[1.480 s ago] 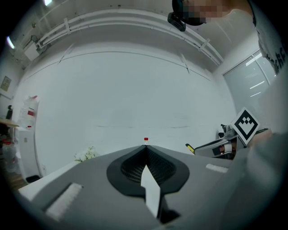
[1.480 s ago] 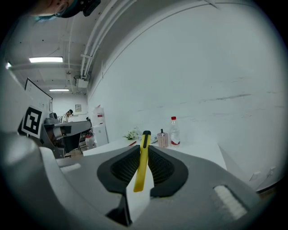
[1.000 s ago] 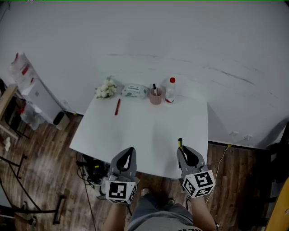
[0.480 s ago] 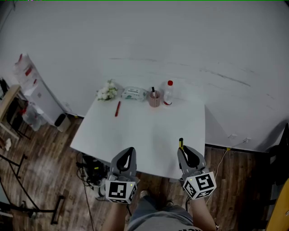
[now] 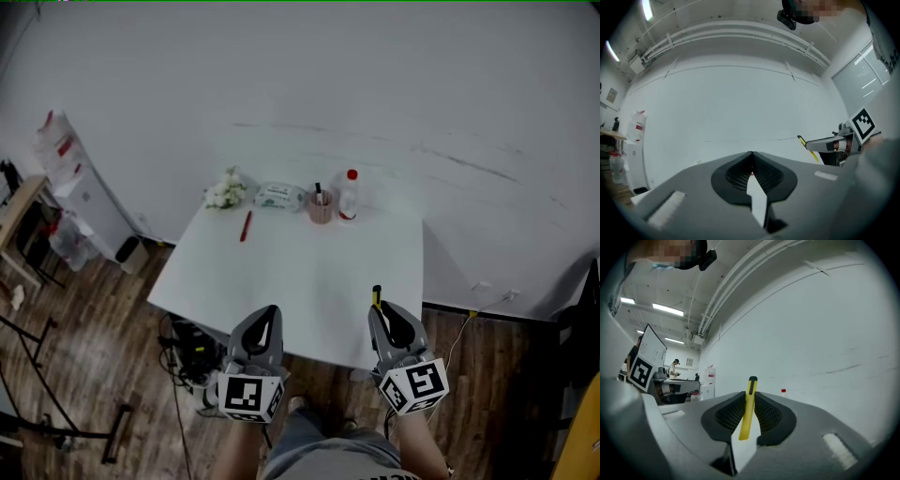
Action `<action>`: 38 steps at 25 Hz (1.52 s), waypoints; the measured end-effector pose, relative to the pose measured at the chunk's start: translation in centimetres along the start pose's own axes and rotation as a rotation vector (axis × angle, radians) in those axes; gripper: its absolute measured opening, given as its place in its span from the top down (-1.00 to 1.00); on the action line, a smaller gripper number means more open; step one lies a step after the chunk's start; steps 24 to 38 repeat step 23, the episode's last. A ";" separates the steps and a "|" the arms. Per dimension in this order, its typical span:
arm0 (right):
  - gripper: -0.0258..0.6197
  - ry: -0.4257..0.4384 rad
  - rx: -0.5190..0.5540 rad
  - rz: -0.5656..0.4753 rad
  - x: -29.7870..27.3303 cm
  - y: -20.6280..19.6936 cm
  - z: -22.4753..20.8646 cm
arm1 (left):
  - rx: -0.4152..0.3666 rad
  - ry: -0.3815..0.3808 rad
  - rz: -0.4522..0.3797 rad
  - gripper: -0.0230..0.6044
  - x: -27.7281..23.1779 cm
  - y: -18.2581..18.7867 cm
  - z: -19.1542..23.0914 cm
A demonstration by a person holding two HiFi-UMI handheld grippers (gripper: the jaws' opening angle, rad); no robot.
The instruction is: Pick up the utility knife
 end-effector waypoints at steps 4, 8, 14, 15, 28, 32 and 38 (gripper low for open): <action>0.73 0.001 -0.001 -0.012 0.1 0.2 0.0 | -0.002 0.010 -0.004 0.86 0.3 0.2 -0.1; 0.73 0.004 -0.004 -0.018 0.2 0.2 0.1 | 0.001 0.020 -0.011 0.86 0.7 -0.1 0.0; 0.73 0.009 -0.001 -0.019 0.2 0.3 0.1 | 0.004 0.030 -0.013 0.86 0.8 -0.3 0.1; 0.73 0.008 -0.001 -0.021 0.2 0.3 0.0 | 0.004 0.031 -0.013 0.86 0.8 -0.3 0.0; 0.73 0.003 -0.007 -0.034 0.0 -0.2 -0.2 | 0.004 0.033 -0.009 0.86 0.4 0.0 0.0; 0.73 0.003 -0.007 -0.034 0.0 -0.2 -0.2 | 0.004 0.033 -0.009 0.86 0.4 0.0 0.0; 0.73 0.003 -0.007 -0.034 0.0 -0.2 -0.2 | 0.004 0.033 -0.009 0.86 0.4 0.0 0.0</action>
Point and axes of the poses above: the fingertips, and each gripper's own axes: x backward along the fingers, z to its left, y out of its top, the point moved 9 cm from there along x, backward along the fingers, and after that the axes turned 10 degrees about x, right-handed, at the moved point
